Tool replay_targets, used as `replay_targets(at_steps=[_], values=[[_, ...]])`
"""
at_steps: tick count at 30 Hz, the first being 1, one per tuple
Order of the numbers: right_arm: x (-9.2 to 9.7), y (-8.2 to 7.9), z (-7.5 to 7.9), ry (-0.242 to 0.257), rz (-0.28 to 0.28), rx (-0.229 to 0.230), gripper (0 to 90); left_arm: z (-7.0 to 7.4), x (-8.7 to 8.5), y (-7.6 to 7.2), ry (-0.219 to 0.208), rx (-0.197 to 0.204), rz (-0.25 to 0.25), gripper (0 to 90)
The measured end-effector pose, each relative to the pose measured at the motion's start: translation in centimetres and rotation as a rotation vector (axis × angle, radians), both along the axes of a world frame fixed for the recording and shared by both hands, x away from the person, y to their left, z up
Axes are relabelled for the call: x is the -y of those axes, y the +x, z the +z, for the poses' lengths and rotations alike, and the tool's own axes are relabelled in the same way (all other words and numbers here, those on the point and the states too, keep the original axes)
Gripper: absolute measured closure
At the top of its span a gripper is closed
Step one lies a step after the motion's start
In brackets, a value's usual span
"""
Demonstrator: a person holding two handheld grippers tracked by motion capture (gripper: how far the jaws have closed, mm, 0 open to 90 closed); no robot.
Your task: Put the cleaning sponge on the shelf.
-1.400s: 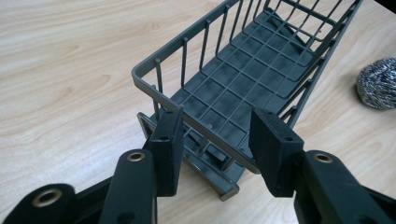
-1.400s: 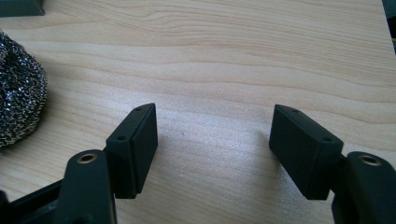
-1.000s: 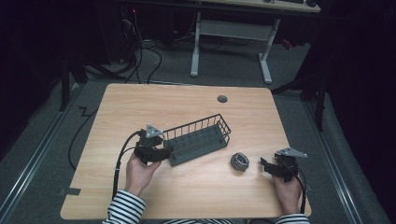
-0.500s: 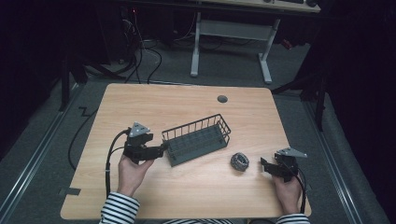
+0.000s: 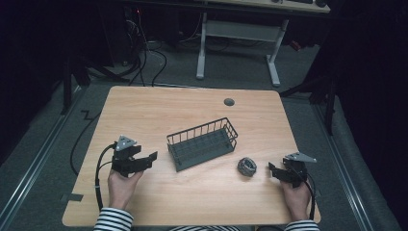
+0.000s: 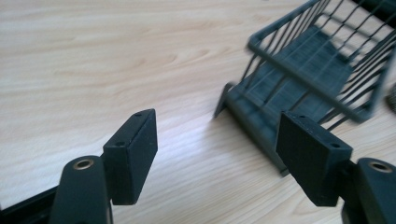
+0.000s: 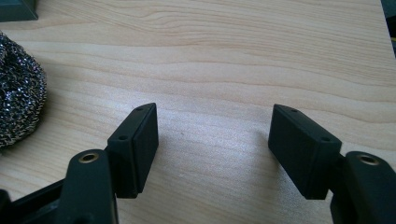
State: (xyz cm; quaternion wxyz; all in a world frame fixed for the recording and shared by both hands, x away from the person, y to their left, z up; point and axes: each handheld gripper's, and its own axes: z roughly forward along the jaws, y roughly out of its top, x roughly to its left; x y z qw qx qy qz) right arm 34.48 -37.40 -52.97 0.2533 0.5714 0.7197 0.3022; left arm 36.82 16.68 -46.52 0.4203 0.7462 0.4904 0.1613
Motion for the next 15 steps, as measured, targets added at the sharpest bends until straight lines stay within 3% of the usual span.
replay_targets(at_steps=[11,15], values=[[0.1,0.0,0.0,0.003,-0.006,0.007,39.4,-3.6,-1.5,0.1,0.047,-0.006,0.085,29.9],[0.0,-0.1,0.0,0.004,-0.006,0.006,40.7,-5.1,-1.6,0.5,0.089,-0.022,0.115,30.3]])
